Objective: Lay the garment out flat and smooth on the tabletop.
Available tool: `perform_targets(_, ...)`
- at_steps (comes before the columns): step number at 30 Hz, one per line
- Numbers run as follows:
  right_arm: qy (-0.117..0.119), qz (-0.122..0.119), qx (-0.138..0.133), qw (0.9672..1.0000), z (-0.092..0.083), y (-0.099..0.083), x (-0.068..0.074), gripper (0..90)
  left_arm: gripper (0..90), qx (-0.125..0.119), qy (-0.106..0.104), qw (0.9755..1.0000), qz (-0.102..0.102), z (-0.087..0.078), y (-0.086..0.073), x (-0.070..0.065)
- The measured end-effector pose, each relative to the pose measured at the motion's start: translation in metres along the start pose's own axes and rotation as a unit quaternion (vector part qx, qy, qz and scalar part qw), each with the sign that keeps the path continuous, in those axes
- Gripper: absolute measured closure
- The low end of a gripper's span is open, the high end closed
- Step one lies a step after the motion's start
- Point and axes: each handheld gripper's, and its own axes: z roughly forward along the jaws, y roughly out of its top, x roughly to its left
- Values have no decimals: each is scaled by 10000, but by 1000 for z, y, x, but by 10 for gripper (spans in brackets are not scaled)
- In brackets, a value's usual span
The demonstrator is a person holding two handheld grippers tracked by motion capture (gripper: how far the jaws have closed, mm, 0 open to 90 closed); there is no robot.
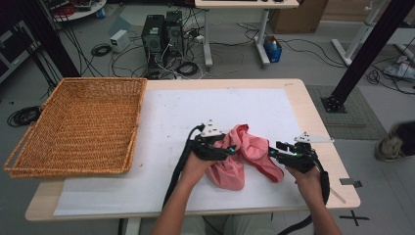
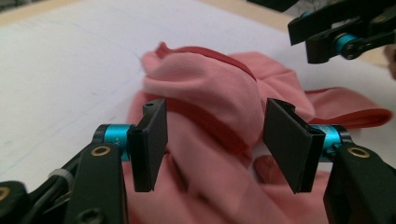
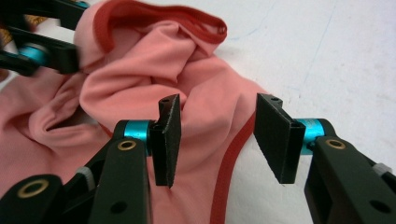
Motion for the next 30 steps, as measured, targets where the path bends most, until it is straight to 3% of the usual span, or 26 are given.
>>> perform_targets(2, 7, 15, 21, 10000, 1, -1, 0, 519, 439, 134, -32, 9998, 119, 12, 3, -2)
perform_targets(4, 2, 3, 67, 10000, 2, -3, 0, 519, 744, -26, 38, 9991, 412, 16, 6, -5)
perform_targets(5, -42, 58, 56, 10000, 0, -4, -2, 519, 848, -174, 36, 9992, 368, 15, 8, -3)
perform_targets(6, -63, 85, 48, 9999, -1, -4, -3, 519, 854, -350, 143, 9988, 319, 10, 11, 2)
perform_targets(7, -73, 117, 40, 9999, -3, -5, -5, 519, 856, -350, 143, 9988, 319, 10, 11, 2)
perform_targets(10, 23, 29, 58, 10000, -4, -5, -6, 519, 860, -527, 523, 9972, 90, -3, 10, 17)
perform_targets(11, 92, -26, 100, 9999, -4, -5, -4, 519, 861, -606, 833, 9946, -117, -11, 8, 28)
perform_targets(13, 377, -241, 268, 9986, 0, -5, 3, 518, 862, -601, 1210, 9905, -242, -18, 6, 40)
perform_targets(15, 586, -593, 511, 9952, 8, -7, 14, 518, 862, -569, 1474, 9865, -437, -21, 1, 52)
perform_targets(17, 608, -850, 735, 9918, 17, -9, 25, 518, 861, -459, 1634, 9838, -578, -21, -5, 63)
perform_targets(18, 570, -933, 827, 9906, 21, -10, 28, 518, 861, -459, 1634, 9838, -578, -21, -5, 63)
perform_targets(20, 566, -997, 901, 9893, 25, -11, 31, 517, 861, -405, 1731, 9816, -700, -22, -10, 70)
perform_targets(21, 421, -1216, 1110, 9855, 33, -12, 36, 522, 859, -398, 1741, 9811, -739, -23, -11, 72)
perform_targets(23, 385, -1270, 1190, 9840, 35, -12, 38, 538, 839, -420, 1707, 9812, -801, -22, -12, 73)
perform_targets(24, 324, -1533, 1224, 9800, 39, -13, 41, 640, 777, -449, 1643, 9819, -826, -22, -13, 73)
perform_targets(26, 304, -1549, 1314, 9787, 39, -9, 40, 825, 660, -505, 1553, 9824, -903, -22, -12, 72)
perform_targets(28, 385, -1517, 1379, 9780, 40, -6, 38, 840, 614, -489, 1476, 9840, -868, -23, -11, 69)
perform_targets(30, 376, -1496, 1143, 9814, 37, 11, 30, 851, 556, -479, 1429, 9852, -815, -27, -10, 66)
